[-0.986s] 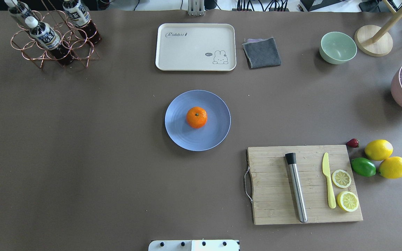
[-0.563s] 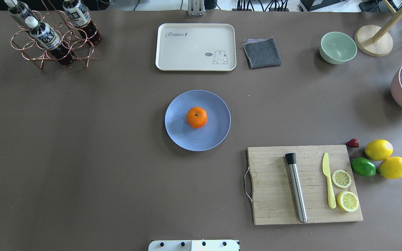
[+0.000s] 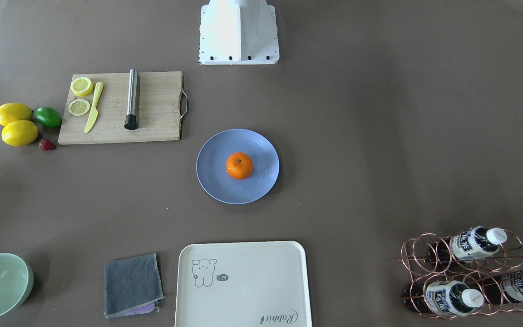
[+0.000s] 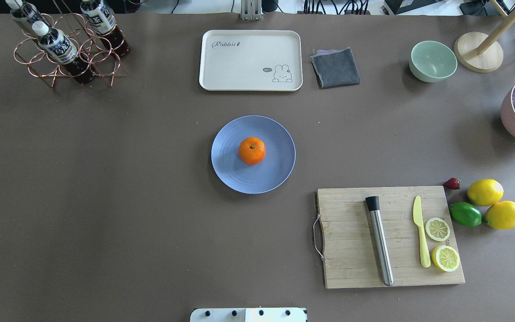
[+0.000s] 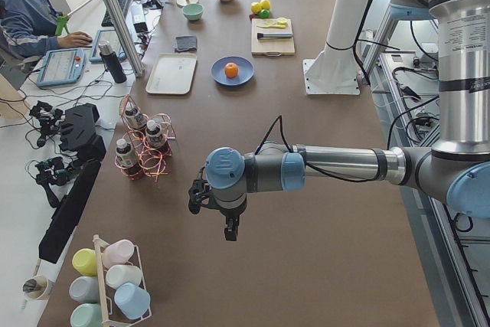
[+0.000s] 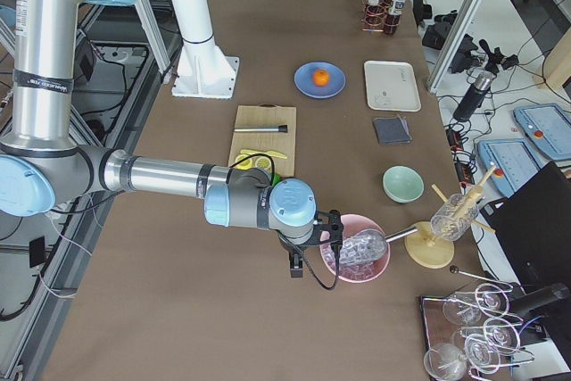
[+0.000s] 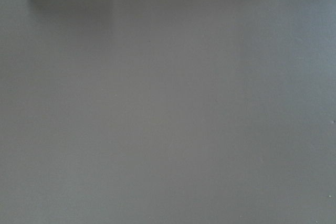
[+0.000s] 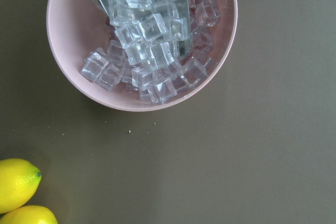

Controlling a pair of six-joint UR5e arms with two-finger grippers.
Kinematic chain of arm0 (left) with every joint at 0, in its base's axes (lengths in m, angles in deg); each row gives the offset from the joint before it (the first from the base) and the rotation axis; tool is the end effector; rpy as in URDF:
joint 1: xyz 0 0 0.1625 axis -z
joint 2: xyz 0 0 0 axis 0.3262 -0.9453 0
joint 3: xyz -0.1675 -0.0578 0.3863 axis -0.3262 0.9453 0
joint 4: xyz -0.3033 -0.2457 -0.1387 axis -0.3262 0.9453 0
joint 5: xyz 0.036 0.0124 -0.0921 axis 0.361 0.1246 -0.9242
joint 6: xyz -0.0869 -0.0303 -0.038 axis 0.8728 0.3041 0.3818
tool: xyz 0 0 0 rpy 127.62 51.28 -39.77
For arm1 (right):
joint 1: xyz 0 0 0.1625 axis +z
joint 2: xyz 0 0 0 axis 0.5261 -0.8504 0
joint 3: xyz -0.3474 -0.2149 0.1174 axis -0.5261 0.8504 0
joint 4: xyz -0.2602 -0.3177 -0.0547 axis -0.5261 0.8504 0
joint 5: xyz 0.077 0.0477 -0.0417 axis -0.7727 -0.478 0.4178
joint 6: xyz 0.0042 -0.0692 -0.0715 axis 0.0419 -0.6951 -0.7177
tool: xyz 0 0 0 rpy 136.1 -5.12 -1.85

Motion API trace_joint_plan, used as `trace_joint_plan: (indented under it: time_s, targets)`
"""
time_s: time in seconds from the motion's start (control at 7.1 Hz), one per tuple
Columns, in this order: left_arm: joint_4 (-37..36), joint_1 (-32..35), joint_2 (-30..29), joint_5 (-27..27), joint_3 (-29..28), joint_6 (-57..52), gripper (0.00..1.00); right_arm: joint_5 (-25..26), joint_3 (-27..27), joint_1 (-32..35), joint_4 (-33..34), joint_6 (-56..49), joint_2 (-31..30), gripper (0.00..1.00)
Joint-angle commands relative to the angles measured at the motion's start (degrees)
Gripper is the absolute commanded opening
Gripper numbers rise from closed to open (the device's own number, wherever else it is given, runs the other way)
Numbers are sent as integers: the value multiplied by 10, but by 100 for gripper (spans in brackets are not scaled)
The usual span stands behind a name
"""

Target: Pick orange to plate

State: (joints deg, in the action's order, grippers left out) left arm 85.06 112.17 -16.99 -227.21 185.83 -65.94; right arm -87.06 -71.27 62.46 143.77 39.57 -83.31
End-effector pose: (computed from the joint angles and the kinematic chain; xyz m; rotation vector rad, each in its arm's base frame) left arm -0.0834 -0.4254 0.6444 0.0073 0.8298 0.0519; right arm 0.0885 -0.4161 0.6754 0.0696 -0.8567 -0.0289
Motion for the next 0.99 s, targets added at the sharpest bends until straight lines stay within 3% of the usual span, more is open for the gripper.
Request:
trace_joint_plan:
  time_s: [0.0,0.85]
  targets:
    - [0,0,0,-1,-1,0,98,-2,4,-1,0,1,-2,100]
    - [0,0,0,-1,-4,-1,98,-2,3,-7,0,1,-7,100]
